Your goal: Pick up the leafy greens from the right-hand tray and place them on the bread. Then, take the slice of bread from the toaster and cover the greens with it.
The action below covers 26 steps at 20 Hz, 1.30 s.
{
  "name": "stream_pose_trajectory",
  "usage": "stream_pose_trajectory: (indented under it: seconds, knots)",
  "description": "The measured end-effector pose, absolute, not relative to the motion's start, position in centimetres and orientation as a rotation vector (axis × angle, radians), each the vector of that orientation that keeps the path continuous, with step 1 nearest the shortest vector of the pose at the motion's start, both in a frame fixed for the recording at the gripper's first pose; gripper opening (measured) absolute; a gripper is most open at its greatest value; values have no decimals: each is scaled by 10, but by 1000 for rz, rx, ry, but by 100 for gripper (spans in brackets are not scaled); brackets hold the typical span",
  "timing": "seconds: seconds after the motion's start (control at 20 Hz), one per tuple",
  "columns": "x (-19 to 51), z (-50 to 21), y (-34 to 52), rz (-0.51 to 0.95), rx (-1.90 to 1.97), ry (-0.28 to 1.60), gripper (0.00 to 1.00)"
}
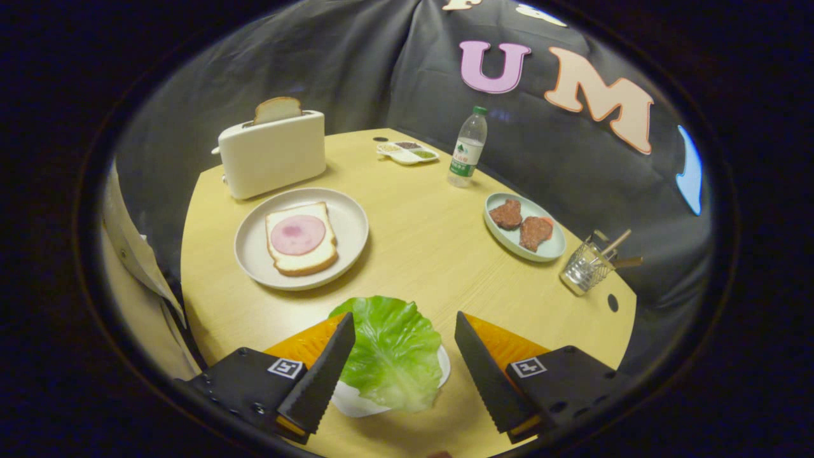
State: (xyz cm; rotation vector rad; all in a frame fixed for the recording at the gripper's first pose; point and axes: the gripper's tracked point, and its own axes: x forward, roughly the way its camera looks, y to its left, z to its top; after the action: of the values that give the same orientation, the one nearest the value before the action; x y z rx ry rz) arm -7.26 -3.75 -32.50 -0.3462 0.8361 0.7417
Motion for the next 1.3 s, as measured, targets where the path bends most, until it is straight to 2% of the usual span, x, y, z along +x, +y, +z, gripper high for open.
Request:
stream_pose_trajectory:
  seconds: [0.9,1.1,1.3]
  knots:
    - [-113,-389,-37,764,-274,1076,100]
    - [-113,-388,-36,743,-262,1095,92]
    - [-115,-388,-33,730,-271,1103,56]
